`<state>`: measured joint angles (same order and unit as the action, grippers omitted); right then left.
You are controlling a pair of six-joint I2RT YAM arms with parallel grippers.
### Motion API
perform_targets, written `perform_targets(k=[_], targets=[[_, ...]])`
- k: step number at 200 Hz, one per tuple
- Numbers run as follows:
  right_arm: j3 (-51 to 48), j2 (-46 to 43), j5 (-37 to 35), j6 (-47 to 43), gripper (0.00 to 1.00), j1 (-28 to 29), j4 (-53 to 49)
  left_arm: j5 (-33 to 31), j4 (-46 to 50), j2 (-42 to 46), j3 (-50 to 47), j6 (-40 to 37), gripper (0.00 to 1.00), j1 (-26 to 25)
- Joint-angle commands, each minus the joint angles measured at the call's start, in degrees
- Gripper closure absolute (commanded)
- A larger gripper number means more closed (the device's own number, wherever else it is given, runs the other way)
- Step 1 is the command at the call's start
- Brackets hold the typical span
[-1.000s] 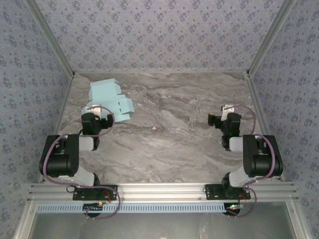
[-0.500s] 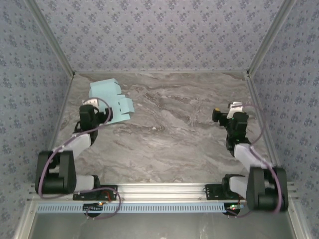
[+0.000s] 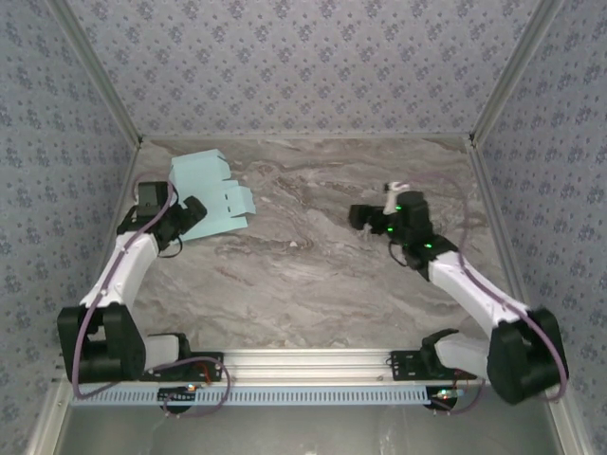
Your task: Fold the paper box
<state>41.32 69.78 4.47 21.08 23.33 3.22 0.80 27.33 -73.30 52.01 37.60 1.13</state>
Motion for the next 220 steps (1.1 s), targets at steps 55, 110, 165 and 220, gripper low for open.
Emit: perform_targets(k=[55,110,165,220], targets=[[26.4,31.2,-0.2,6.8,0.01,17.3,-1.9,1.0,1.4,-23.2,20.8,2.7,0.01,0.8],[27.6,32.2,-1.5,7.4,0.0,18.8,-4.8,1.9,6.5,-43.3,39.3,-0.6,0.01,0.7],[19.6,27.3,0.1,8.5,0.0,18.4,-5.5,14.8,-1.9,-44.3,31.1,4.2,0.01,-7.2],[9.3,19.3,7.1,14.5,0.0,12.1,-4.2,16.1,-7.7,-35.7,16.9,5.8,0.01,-21.3]])
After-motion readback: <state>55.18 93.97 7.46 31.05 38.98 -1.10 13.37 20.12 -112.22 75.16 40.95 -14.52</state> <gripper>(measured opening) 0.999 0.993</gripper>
